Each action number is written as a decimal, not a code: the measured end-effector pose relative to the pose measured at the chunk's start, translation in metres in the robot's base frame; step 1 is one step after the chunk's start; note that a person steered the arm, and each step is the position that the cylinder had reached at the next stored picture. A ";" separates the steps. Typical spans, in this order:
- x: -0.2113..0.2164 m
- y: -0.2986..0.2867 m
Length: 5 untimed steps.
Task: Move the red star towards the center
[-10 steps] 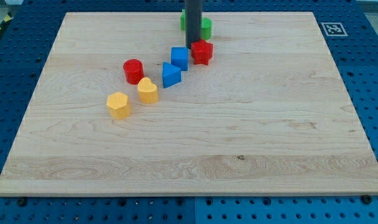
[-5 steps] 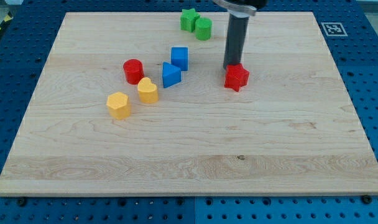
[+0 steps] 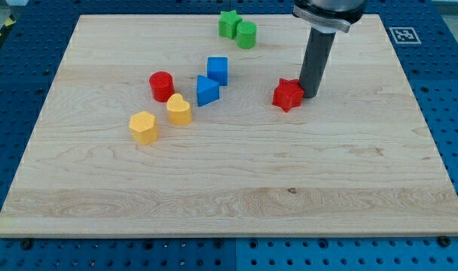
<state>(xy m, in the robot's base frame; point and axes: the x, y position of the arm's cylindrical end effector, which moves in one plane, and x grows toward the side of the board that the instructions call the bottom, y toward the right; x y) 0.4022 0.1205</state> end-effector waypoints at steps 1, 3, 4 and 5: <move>0.016 -0.003; 0.020 -0.015; 0.009 -0.011; -0.002 -0.011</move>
